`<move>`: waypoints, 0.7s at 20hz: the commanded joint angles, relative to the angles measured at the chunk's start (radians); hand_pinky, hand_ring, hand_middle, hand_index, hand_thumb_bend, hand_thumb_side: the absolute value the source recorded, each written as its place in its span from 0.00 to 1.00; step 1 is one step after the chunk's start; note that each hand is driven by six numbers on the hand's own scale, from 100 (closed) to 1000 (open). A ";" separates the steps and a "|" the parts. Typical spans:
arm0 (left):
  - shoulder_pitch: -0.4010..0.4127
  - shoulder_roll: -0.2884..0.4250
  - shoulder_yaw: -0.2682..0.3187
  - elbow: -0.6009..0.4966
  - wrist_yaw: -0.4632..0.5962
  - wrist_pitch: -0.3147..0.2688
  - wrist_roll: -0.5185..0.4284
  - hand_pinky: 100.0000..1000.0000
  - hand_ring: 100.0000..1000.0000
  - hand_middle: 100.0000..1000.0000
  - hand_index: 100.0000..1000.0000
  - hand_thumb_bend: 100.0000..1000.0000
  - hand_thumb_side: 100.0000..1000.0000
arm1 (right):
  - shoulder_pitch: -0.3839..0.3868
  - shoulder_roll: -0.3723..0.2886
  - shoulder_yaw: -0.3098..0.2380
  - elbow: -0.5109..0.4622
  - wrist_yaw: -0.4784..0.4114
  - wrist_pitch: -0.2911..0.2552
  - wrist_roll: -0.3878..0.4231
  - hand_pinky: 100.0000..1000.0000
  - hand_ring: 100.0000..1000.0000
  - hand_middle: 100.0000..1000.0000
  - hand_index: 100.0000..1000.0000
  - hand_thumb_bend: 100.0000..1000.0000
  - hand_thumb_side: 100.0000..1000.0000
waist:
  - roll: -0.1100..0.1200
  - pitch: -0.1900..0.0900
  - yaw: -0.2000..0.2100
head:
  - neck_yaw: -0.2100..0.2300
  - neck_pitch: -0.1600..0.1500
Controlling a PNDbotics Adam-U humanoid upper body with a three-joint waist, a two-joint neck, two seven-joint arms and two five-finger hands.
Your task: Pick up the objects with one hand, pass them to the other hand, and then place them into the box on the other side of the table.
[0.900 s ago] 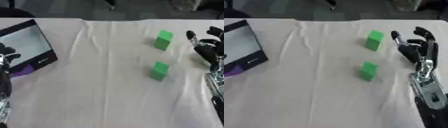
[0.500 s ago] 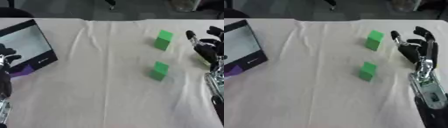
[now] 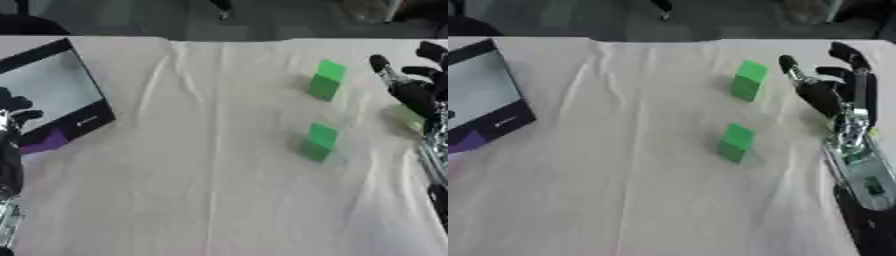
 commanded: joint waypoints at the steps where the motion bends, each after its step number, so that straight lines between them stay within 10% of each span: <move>1: -0.007 0.028 0.005 -0.014 -0.004 0.001 -0.005 0.94 0.55 0.53 0.60 0.42 0.60 | -0.053 -0.127 0.012 0.003 -0.033 0.061 0.088 0.58 0.69 0.80 0.81 0.69 0.26 | -0.007 -0.014 -0.002 | -0.004 -0.002; 6: -0.005 0.031 0.002 -0.012 -0.006 0.004 -0.008 0.94 0.54 0.53 0.60 0.42 0.60 | -0.201 -0.285 0.094 0.114 -0.078 0.190 0.284 0.62 0.71 0.80 0.82 0.71 0.15 | -0.010 -0.016 0.006 | -0.013 -0.002; 14: -0.009 0.029 -0.009 -0.011 -0.006 0.009 -0.016 0.94 0.54 0.53 0.59 0.41 0.60 | -0.416 -0.362 0.212 0.343 0.040 0.272 0.686 0.76 0.78 0.84 0.85 0.69 0.04 | -0.013 -0.020 0.023 | -0.036 -0.002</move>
